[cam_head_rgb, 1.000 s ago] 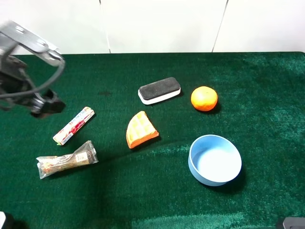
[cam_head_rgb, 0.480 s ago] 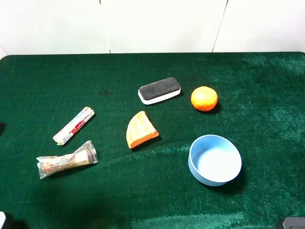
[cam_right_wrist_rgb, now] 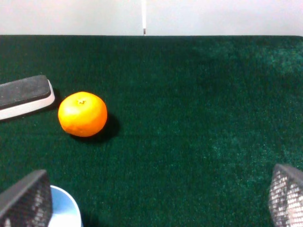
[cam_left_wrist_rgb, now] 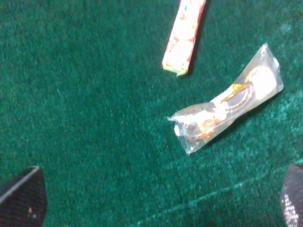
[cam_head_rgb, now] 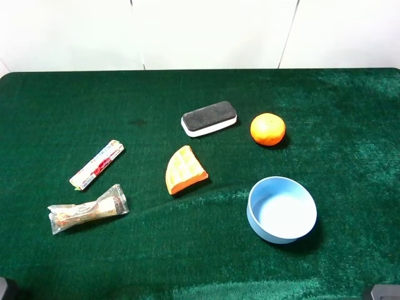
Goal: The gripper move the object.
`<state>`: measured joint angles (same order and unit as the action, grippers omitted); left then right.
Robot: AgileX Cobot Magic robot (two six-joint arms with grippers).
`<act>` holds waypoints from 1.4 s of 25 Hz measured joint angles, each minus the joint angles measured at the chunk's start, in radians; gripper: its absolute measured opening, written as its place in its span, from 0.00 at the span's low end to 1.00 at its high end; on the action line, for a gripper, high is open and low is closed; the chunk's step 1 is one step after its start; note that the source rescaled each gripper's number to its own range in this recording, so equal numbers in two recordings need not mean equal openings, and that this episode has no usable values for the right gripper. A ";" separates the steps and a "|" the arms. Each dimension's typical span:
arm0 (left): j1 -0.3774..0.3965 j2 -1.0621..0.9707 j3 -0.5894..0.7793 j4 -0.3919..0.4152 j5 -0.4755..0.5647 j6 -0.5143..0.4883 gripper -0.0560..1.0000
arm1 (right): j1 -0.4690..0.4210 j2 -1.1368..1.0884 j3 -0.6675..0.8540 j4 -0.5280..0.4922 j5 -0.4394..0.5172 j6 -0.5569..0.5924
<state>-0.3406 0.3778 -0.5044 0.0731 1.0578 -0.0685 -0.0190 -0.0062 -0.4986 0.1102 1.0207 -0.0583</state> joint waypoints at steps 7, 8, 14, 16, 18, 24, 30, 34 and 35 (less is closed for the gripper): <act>0.000 -0.135 0.000 -0.017 0.000 0.000 1.00 | 0.000 0.000 0.000 0.000 0.000 0.000; 0.000 -0.165 0.000 -0.017 0.000 0.000 1.00 | 0.000 0.000 0.000 0.000 0.000 0.000; 0.109 -0.272 0.000 -0.019 0.000 0.000 1.00 | 0.000 0.000 0.000 0.000 0.000 0.000; 0.170 -0.296 0.001 -0.027 0.001 0.010 1.00 | 0.000 0.000 0.000 0.000 0.000 0.000; 0.230 -0.328 0.001 -0.048 0.001 0.031 1.00 | 0.000 0.000 0.000 0.000 0.000 0.000; 0.288 -0.384 0.001 -0.073 0.004 0.069 1.00 | 0.000 0.000 0.000 0.000 0.000 0.000; 0.288 -0.385 0.001 -0.073 0.005 0.069 1.00 | 0.000 0.000 0.000 0.000 0.000 0.000; 0.288 -0.385 0.001 -0.073 0.005 0.069 1.00 | 0.000 0.000 0.000 0.000 0.000 0.000; 0.288 -0.385 0.001 -0.073 0.005 0.069 1.00 | 0.000 0.000 0.000 0.000 0.000 0.000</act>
<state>-0.0526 -0.0068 -0.5034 0.0000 1.0629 0.0000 -0.0190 -0.0062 -0.4986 0.1102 1.0207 -0.0583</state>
